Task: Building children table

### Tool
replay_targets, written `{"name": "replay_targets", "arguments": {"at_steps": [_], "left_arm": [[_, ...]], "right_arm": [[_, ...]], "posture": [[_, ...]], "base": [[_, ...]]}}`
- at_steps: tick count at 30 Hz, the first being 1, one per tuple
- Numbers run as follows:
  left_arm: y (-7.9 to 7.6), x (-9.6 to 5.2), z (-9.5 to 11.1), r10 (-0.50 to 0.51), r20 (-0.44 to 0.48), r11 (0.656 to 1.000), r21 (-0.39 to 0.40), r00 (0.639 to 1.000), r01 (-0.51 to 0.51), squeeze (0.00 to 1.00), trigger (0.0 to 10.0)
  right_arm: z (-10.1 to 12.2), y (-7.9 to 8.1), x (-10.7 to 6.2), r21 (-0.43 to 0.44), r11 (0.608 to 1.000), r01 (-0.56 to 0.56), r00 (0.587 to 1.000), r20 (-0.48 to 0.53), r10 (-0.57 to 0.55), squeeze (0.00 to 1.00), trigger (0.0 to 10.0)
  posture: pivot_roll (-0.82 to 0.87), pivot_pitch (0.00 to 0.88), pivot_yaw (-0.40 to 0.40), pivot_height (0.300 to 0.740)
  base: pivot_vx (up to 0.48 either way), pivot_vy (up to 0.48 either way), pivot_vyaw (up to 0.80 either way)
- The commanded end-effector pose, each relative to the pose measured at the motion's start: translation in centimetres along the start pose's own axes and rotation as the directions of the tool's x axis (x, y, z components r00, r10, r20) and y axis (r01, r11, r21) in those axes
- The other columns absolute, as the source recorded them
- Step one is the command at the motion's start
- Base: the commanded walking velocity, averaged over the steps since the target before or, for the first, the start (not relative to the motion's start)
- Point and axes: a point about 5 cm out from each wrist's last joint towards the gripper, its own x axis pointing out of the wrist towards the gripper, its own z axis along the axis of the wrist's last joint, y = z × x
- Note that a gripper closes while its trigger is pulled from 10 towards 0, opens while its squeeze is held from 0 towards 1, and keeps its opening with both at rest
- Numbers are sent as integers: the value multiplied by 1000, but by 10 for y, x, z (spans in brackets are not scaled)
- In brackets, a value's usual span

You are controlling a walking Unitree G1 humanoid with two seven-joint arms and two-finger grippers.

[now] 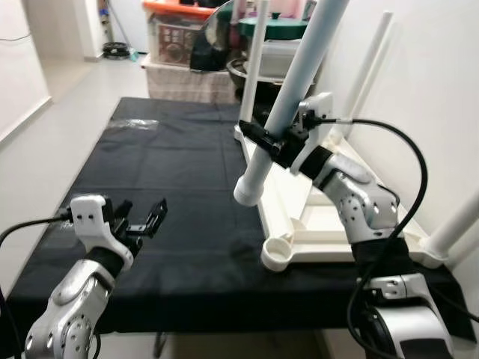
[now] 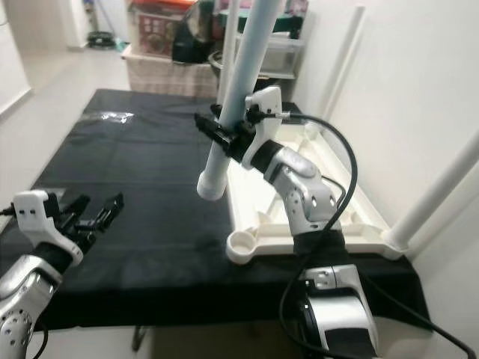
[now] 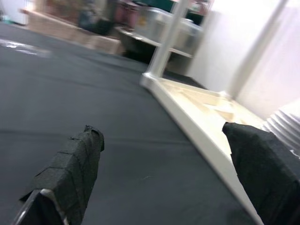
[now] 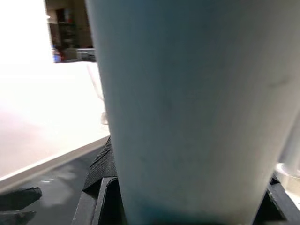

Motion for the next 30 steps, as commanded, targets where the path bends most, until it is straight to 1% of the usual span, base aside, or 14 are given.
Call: {"name": "replay_targets", "arguments": {"at_steps": [1,3,8,10,12,13,16,17,21,22,24,27,29,30], "left_arm": [[-7,0,-3,-31,-6,999,-21,999,31,0,10000],[-9,0,-4,-42,-10,999,-30,999,42,0,10000],[-10,-1,-5,-56,-21,998,-23,998,56,0,10000],[-12,-2,-5,-81,-28,996,-39,996,80,0,10000],[-12,-2,-5,-81,-28,996,-39,996,80,0,10000],[-13,-3,-5,-93,-29,995,-48,995,92,0,10000],[-16,-5,-5,-116,-30,992,-63,993,114,0,10000],[-16,-5,-5,-122,-29,991,-65,992,120,0,10000],[-17,-6,-6,-126,-29,990,-67,992,124,0,10000],[-16,-5,-5,-121,-22,990,-68,992,120,0,10000],[-15,-5,-5,-111,-18,992,-66,994,109,0,10000],[-14,-6,-5,-112,-21,992,-63,993,111,0,10000],[-14,-6,-5,-112,-21,992,-63,993,111,0,10000],[-15,-6,-5,-120,-28,991,-64,992,118,0,10000]], "right_arm": [[1,-8,-7,0,999,35,999,3,-35,0,10000],[2,-9,-8,-11,999,31,1000,3,-31,0,10000],[5,-11,-9,-19,999,37,999,7,-37,0,10000],[7,-15,-10,20,998,66,998,15,-66,0,10000],[7,-15,-10,20,998,66,998,15,-66,0,10000],[7,-15,-10,34,997,73,997,15,-73,0,10000],[10,-16,-12,28,996,83,996,31,-83,0,10000],[10,-15,-12,18,996,84,996,31,-85,0,10000],[7,-15,-13,25,996,89,996,10,-89,0,10000],[7,-14,-13,37,995,91,996,5,-91,0,10000],[7,-15,-13,37,995,90,996,9,-90,0,10000],[8,-12,-15,12,999,33,999,-5,-33,0,10000],[8,-12,-15,12,999,33,999,-5,-33,0,10000],[8,-10,-16,3,1000,-21,1000,-21,21,0,10000]], "posture": [[64,0,-97,740],[64,0,-95,740],[65,0,-96,740],[63,0,-95,740],[63,0,-95,740],[63,0,-95,740],[63,0,-95,740],[63,0,-94,740],[63,0,-94,740],[63,0,-94,740],[61,0,-92,740],[60,0,-90,740],[60,0,-90,740],[60,0,-90,740]], "base": [[0,0,0],[0,0,0],[0,0,0],[0,0,-225],[0,0,-450],[0,0,-800],[0,480,-563],[0,480,0],[0,480,0],[0,0,-800],[0,0,0],[0,0,0],[0,0,0],[0,0,0]]}}
